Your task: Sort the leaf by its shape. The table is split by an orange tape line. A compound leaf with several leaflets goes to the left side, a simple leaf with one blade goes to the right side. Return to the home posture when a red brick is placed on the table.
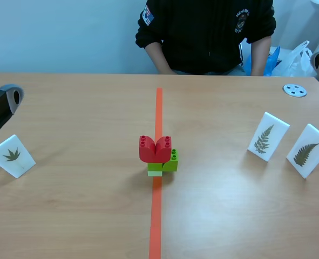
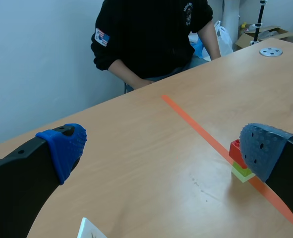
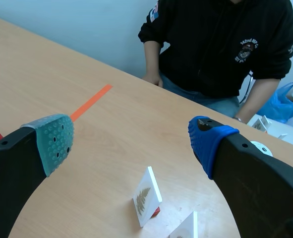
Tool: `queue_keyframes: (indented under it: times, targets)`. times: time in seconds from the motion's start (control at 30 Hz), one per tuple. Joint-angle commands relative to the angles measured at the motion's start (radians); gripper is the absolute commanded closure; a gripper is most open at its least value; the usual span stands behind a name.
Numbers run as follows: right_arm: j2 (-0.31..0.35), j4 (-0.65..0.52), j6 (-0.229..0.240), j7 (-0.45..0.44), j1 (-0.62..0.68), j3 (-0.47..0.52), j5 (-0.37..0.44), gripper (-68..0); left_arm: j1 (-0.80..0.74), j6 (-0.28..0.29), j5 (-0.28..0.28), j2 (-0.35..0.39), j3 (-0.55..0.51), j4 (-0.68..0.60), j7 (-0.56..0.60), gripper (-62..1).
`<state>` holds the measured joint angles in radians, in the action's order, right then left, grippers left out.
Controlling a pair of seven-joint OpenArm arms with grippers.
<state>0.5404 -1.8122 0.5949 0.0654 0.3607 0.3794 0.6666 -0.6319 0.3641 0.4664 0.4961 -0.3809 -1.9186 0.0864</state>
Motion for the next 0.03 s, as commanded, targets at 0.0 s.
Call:
queue_keyframes:
  times: [0.0]
  targets:
    - [0.013, -0.001, -0.003, -0.015, -0.011, 0.001, 0.015, -47.7, -0.002, -0.001, 0.013, 0.000, -0.008, -0.013, 0.022, -62.3]
